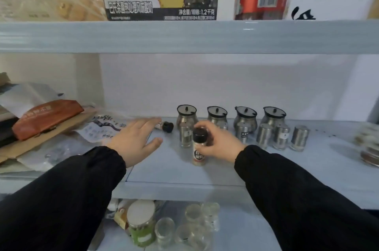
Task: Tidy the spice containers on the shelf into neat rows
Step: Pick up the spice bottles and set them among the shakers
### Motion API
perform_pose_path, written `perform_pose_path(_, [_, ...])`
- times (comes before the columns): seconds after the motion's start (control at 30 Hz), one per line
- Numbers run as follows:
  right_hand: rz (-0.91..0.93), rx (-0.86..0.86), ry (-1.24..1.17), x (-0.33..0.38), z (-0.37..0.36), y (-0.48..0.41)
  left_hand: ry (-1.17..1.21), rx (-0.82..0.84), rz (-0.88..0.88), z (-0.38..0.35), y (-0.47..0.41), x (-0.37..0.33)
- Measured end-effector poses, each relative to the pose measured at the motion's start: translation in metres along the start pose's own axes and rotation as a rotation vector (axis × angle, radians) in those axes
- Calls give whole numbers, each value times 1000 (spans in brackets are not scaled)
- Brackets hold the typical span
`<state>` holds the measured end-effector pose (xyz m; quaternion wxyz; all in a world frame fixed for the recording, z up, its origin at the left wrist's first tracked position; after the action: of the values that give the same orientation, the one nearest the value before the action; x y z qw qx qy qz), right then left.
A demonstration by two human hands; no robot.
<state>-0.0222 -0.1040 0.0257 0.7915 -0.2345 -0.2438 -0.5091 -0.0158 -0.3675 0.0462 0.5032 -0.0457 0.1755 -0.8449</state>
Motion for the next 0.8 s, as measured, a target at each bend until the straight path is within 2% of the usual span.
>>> perform_pose_path(0.47, [-125, -111, -41, -115, 105, 98, 24, 37, -205, -52, -88, -142])
perform_pose_path(0.8, [-104, -136, -80, -126, 136, 127, 51, 65, -244, -69, -94, -191])
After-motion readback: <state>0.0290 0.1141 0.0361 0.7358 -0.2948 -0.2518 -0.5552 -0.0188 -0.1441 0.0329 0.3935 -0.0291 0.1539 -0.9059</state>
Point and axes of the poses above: each hand's wrist, its own y-axis away from the middle knuckle, its own z-axis out of the back of the hand, x = y × z, the point moved 3 cm from there along -y, towards the middle knuckle, and after that the axes turned 6 degrees about x, right-handed, at the moved point
